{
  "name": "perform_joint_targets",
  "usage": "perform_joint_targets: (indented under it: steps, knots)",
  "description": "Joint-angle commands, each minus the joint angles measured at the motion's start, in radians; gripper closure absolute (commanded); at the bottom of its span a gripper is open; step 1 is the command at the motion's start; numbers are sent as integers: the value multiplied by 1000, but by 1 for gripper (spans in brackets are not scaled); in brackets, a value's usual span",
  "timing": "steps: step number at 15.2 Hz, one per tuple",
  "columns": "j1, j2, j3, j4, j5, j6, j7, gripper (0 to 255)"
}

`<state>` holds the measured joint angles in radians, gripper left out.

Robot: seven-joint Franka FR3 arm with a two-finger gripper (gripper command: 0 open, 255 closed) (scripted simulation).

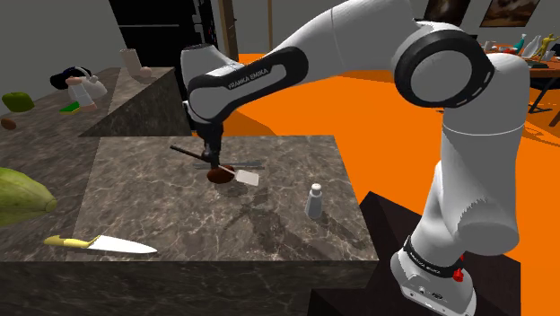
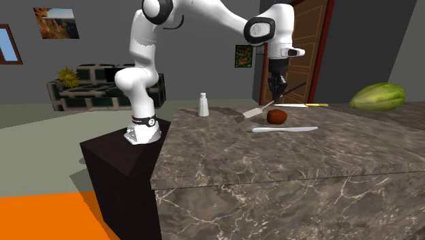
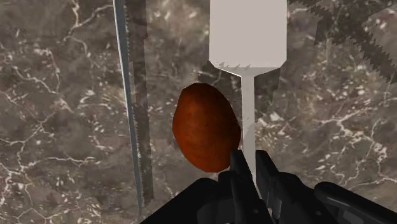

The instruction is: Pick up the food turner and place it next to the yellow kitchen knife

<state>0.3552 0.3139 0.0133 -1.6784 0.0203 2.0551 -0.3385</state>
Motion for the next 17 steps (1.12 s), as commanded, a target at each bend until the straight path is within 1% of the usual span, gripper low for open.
perform_joint_targets:
  steps: [1,7,13,14,17]
  knots:
    - [30,3,13,0,-8,4,47,255]
    - [118,31,51,41,-32,-8,181,255]
    - [209,91,83,131,-59,-38,310,255]
    - [215,97,85,139,-61,-41,318,255]
    - [215,107,85,113,-62,-5,319,255]
